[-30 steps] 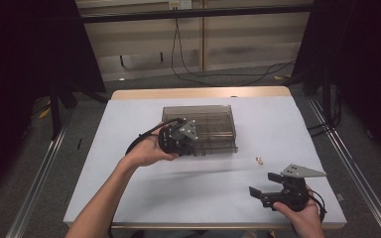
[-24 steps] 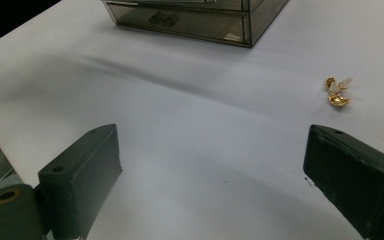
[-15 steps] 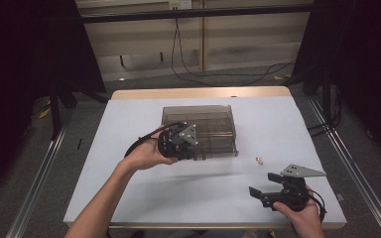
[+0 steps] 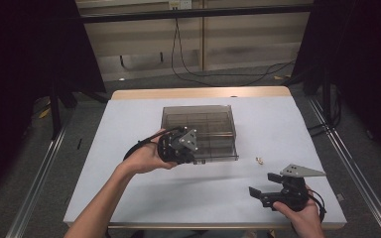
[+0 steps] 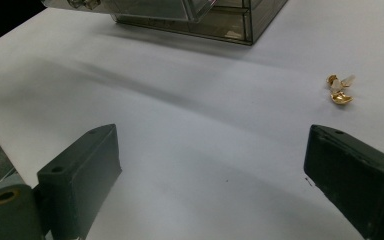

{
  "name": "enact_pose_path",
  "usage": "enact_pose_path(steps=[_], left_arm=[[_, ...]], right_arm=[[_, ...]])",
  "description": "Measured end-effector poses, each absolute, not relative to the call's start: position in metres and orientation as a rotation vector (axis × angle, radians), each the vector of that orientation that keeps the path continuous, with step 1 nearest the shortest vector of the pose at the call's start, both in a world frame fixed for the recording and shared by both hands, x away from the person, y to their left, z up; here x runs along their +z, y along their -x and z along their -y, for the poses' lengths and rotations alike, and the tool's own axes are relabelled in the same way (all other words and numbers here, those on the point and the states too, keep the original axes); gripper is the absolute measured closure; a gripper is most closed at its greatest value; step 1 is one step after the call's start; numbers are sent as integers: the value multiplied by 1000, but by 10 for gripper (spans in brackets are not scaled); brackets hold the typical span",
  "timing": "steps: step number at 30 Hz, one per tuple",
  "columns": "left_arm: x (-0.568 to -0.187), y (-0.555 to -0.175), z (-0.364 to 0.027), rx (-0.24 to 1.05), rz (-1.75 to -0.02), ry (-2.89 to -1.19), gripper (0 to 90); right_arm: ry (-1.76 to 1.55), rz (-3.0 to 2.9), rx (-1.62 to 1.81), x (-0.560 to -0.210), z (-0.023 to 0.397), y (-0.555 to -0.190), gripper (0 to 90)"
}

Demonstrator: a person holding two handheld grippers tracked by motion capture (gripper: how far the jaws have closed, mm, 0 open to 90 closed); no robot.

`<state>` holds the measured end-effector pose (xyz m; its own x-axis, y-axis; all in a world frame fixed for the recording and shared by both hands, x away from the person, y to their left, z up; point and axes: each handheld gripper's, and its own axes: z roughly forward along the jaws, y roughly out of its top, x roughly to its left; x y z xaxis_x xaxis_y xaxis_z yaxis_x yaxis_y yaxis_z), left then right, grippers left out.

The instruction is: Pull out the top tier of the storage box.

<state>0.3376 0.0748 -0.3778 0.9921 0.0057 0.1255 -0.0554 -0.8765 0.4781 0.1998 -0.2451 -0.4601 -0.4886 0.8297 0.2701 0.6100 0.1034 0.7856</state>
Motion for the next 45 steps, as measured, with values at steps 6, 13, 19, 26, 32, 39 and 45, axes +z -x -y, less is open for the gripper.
enact_pose_path(steps=[6, 13, 19, 26, 32, 39, 45], left_arm=[[-378, -335, -77, 165, 42, -2635, 877], [-378, -331, -77, 157, 61, -2645, 879], [-379, -331, -78, 147, 55, -2635, 878], [-380, -330, -77, 130, 61, -2638, 883], [-379, -330, -76, 131, 63, -2643, 884], [-380, -330, -78, 123, 50, -2633, 878], [-378, -330, -85, 104, -17, -2551, 848]], right_arm=[[-1438, -2141, 1326, -460, 245, -200, 78], [-1439, -2145, 1327, -460, 245, -200, 77], [-1445, -2145, 1326, -460, 245, -200, 77], [-1445, -2147, 1325, -460, 245, -200, 76], [-1441, -2152, 1326, -461, 245, -200, 75], [-1441, -2152, 1320, -461, 245, -200, 75], [-1445, -2149, 1324, -460, 245, -200, 75]])
